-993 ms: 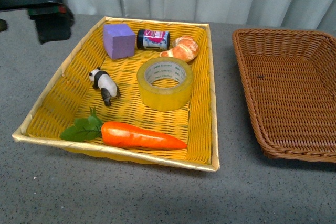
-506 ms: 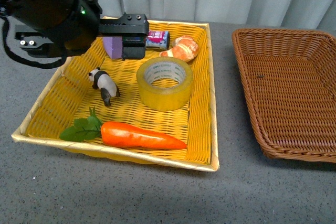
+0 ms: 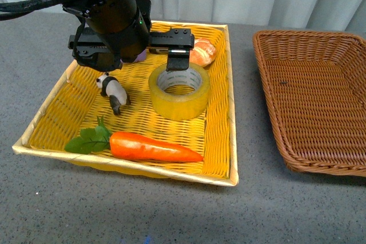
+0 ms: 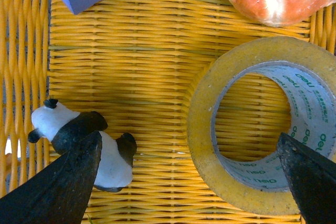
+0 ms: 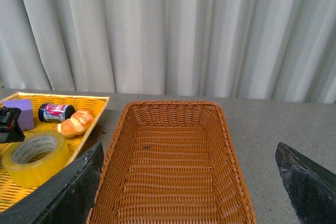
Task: Move tape to another basket
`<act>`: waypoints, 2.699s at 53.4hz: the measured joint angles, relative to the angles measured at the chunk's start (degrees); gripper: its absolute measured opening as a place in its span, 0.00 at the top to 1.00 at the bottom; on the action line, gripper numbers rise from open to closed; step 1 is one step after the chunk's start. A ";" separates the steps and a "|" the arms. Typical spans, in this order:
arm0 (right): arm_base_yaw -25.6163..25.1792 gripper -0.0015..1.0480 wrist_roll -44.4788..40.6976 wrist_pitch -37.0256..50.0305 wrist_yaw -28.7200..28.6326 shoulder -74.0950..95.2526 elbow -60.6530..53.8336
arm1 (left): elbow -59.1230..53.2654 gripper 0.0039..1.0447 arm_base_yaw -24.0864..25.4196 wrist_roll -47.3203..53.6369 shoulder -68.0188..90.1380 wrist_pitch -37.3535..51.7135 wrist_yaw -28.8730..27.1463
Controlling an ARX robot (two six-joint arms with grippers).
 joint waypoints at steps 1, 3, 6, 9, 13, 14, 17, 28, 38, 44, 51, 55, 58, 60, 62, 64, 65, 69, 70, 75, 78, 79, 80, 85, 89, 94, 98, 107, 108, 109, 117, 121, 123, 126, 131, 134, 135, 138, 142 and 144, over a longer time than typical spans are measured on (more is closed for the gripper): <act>0.00 0.09 0.00 0.00 0.00 0.00 0.00 | 0.28 0.06 0.00 -0.28 0.26 -0.09 0.02; 0.00 0.09 0.00 0.00 0.00 0.00 0.00 | 0.74 0.06 0.04 -0.55 0.92 -0.20 0.15; 0.00 0.09 0.00 0.00 0.00 0.00 0.00 | 1.01 0.06 0.11 -0.66 1.40 -0.35 0.17; 0.00 0.09 0.00 0.00 0.00 0.00 0.00 | 1.29 0.06 0.22 -0.72 1.95 -0.55 0.20; 0.00 0.09 0.00 0.00 0.00 0.00 0.00 | 1.40 0.06 0.28 -0.68 2.78 -0.66 0.00; 0.00 0.09 0.00 0.00 0.02 0.00 0.00 | 1.44 0.06 0.31 -0.48 3.02 -0.50 -0.13; 0.00 0.09 0.00 0.00 0.00 0.00 0.00 | 1.55 0.06 0.33 -0.22 3.61 -0.48 -0.20; 0.00 0.09 0.00 0.00 0.00 0.00 0.00 | 3.08 0.06 0.31 -0.26 5.03 -1.27 -0.09; 0.00 0.09 0.00 0.00 0.00 0.00 0.00 | 4.22 0.06 0.26 -0.31 5.92 -2.05 -0.04; 0.00 0.09 0.00 0.00 0.00 0.00 0.00 | 4.35 0.06 0.13 -0.52 6.34 -2.19 0.35; 0.00 0.09 0.00 0.00 0.00 0.00 0.00 | 4.46 0.30 -0.15 -0.68 6.75 -2.21 0.22; 0.00 0.09 0.00 0.00 0.02 0.00 0.00 | 4.61 0.42 -0.35 -0.70 6.82 -2.21 0.22; 0.00 0.09 0.00 0.00 0.00 0.00 0.00 | 4.74 0.49 -0.46 -0.70 6.82 -2.21 0.22; 0.00 0.09 0.00 0.00 0.00 0.00 0.00 | 4.81 0.54 -0.50 -0.72 6.82 -2.21 0.26; 0.00 0.09 0.00 0.00 0.00 0.00 0.00 | 4.83 0.59 -0.55 -0.72 6.82 -2.14 0.28; 0.00 0.09 0.00 0.00 0.00 0.00 0.00 | 4.87 0.68 -0.61 -0.72 6.82 -1.97 0.52; 0.00 0.09 0.00 0.00 0.00 0.00 0.00 | 4.90 0.71 -0.70 -0.72 6.82 -1.95 0.72; 0.00 0.09 0.00 0.00 0.00 0.00 0.00 | 5.07 0.81 -0.85 -1.16 6.93 -1.95 0.61; 0.00 0.09 0.00 0.00 0.00 0.00 0.00 | 5.18 0.83 -0.85 -1.05 6.95 -1.95 0.61; 0.00 0.09 0.00 0.00 0.00 0.00 0.00 | 5.27 0.85 -0.85 -1.07 6.99 -1.99 0.74; 0.00 0.09 0.00 0.00 0.00 0.00 0.00 | 5.35 0.85 -0.85 -1.07 6.97 -2.10 0.79; 0.00 0.09 0.00 0.00 0.00 0.00 0.00 | 5.46 0.85 -0.85 -1.07 6.97 -2.25 0.79; 0.00 0.09 0.00 0.00 0.00 0.00 0.00 | 5.57 0.85 -0.85 -1.07 6.97 -2.32 0.87; 0.00 0.09 0.00 0.00 0.00 0.00 0.00 | 6.03 0.85 -0.81 -0.70 6.91 -2.86 1.92; 0.00 0.09 0.00 0.00 0.00 0.00 0.00 | 6.03 0.85 -0.68 1.92 6.25 -2.60 3.34; 0.00 0.09 0.00 0.00 0.00 0.00 0.00 | 5.97 0.85 0.09 9.86 3.76 -0.52 6.99; 0.00 0.09 0.00 0.00 0.02 0.00 0.00 | 6.84 0.86 0.90 18.86 0.33 -0.31 10.91; 0.00 0.09 0.00 0.00 0.00 0.00 0.00 | 12.35 0.86 1.01 38.12 -3.54 -2.23 17.57; 0.00 0.09 0.00 0.00 0.02 0.00 0.00 | 12.74 0.86 0.83 41.13 -3.63 -2.51 19.34; 0.00 0.09 0.00 0.00 0.00 0.00 0.00 | 13.18 0.86 0.63 42.34 -3.69 -3.21 20.50; 0.00 0.09 0.00 0.00 0.00 0.00 0.00 | 15.28 0.86 -2.36 53.09 -3.65 -6.73 25.05; 0.00 0.09 0.00 0.00 0.00 0.00 0.00 | 16.70 0.86 -3.41 55.23 -3.32 -6.71 25.81; 0.00 0.09 0.00 0.00 0.00 0.00 0.00 | 17.64 0.86 -3.91 56.33 -3.26 -6.69 26.62; 0.00 0.09 0.00 0.00 0.02 0.00 0.00 | 18.58 0.86 -4.33 57.24 -3.26 -6.69 27.47; 0.00 0.09 0.00 0.00 0.02 0.00 0.00 | 19.23 0.86 -4.63 58.18 -3.26 -6.58 28.00; 0.00 0.09 0.00 0.00 0.02 0.00 0.00 | 19.23 0.86 -4.63 58.38 -3.26 -6.60 28.13; 0.00 0.09 0.00 0.00 0.02 0.00 0.00 | 19.23 0.86 -4.61 58.45 -3.26 -6.60 28.11; 0.04 0.09 -0.15 -0.13 0.24 0.11 0.02 | 19.23 0.86 -4.59 58.55 -3.23 -6.60 28.04; 1.46 0.09 -5.70 -12.96 6.45 8.00 5.81 | 19.23 0.86 -4.39 58.62 -3.23 -6.60 28.00; 1.14 0.09 -8.81 -15.98 6.45 12.35 8.02 | 19.23 0.86 -4.26 58.64 -3.23 -6.60 27.95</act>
